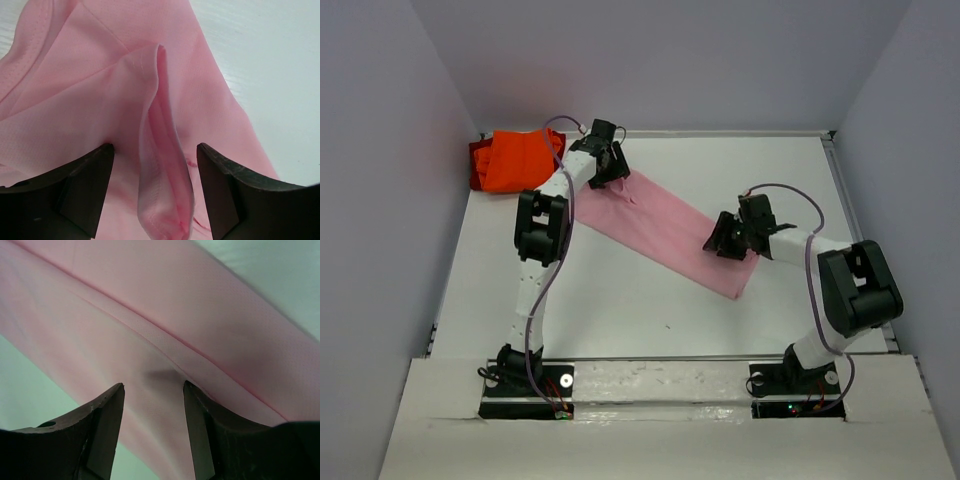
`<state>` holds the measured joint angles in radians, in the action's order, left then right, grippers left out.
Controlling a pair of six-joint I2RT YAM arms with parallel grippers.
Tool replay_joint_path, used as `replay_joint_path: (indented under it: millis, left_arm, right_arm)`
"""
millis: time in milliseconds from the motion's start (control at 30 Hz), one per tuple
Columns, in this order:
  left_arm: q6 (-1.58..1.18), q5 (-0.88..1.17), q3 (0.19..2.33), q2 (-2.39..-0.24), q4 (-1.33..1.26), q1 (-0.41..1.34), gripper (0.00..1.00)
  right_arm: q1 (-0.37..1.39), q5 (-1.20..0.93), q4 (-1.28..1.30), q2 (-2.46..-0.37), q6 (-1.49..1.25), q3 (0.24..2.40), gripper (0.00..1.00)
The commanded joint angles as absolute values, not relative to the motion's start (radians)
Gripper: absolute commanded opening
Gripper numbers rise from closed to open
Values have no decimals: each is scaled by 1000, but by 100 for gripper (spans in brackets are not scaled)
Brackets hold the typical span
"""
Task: Fold and stack the t-shirts
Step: Fold the tshirt
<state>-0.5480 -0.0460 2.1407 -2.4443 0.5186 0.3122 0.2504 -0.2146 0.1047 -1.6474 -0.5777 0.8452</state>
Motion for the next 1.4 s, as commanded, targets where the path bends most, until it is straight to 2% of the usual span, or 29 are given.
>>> replay_joint_path:
  millis: [0,167,433,800,1000,1167,1367]
  left_arm:
    - [-540,32,2180,-2470,517,316,79]
    - [-515,58,2204,-2491,515,327,79]
    - [-499,69,2178,-2480,489,339,79]
    - [-494,84,2180,-2482,463,364,79]
    - [-486,81,2207,-2493,462,376,79]
    - [-462,17,2230,-2406,495,374,79]
    - [-413,-122,2306,-2192,515,374,80]
  right_arm:
    - [333,-176,189,-1594,-600,753,57]
    - [439,-158,218,-1479,-630,698,57]
    - [702,-98,239,-1396,-747,641,57]
    - [1018,-23,176,-1594,-879,712,57]
    - [1080,-11,181,-1672,-890,819,57]
    - [1080,103,294,-1530,-844,870,58]
    - [1080,218,460,-1376,-727,1026,59]
